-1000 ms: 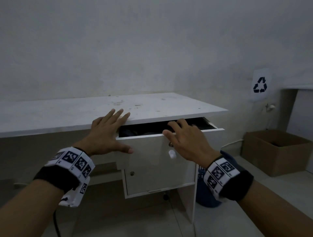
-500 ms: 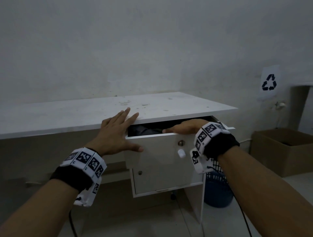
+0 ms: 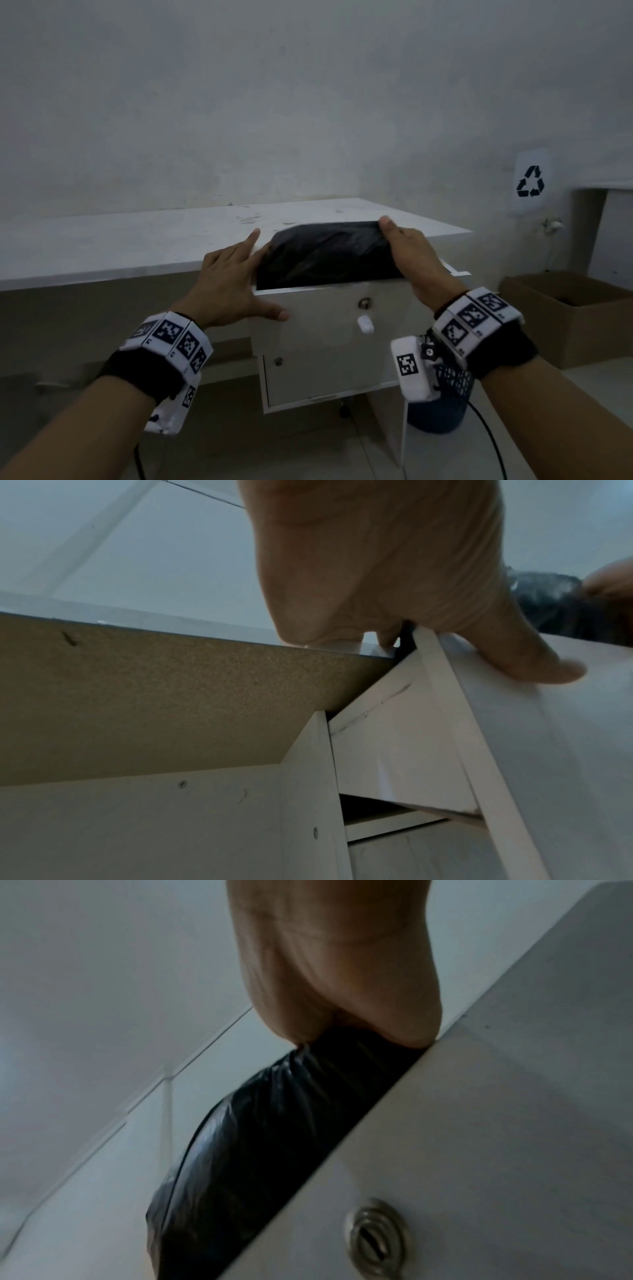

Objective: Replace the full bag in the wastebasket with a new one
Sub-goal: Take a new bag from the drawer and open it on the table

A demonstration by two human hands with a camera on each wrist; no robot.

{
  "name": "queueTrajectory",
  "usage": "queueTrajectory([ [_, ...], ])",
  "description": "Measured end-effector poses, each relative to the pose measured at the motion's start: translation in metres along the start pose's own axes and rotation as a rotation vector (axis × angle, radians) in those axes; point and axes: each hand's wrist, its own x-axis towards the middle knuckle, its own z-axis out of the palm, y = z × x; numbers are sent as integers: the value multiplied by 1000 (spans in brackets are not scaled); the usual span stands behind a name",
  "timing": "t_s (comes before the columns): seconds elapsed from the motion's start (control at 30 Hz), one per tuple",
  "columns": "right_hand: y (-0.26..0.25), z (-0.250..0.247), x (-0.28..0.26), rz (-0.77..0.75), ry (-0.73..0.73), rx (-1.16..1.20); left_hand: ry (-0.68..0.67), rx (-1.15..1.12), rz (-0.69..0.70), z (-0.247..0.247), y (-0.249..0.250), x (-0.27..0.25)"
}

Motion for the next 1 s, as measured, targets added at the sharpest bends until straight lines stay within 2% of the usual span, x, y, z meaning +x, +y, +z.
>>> queueTrajectory([
  [0.1, -4, -7, 8, 129, 135, 290, 14, -9, 0, 0, -1, 0],
  [0.17, -10, -11, 8, 89, 164, 315, 24, -9, 9, 1, -1, -1],
  [0.23, -16, -13, 2, 4, 108, 280, 17, -8, 12, 1, -2, -1],
  [0.3, -23, -15, -11, -97, -49, 222, 8, -1, 15, 1, -2, 0],
  [0.43, -47, -22, -46, -265, -433, -90, 46, 16, 13, 2, -2, -2],
  [0.57, -75, -52, -79, -253, -754, -403, 6, 12, -15, 2, -1, -3],
  [0.63, -75, -63, -91, -221, -827, -561, -4, 13, -20, 1, 1, -4],
  [0.77, -33, -53, -95, -166, -823, -757, -6, 19, -23, -4, 6, -8],
  [1.0, 40, -14, -81, -79, -602, -815, 14, 47, -30, -6, 9, -14],
])
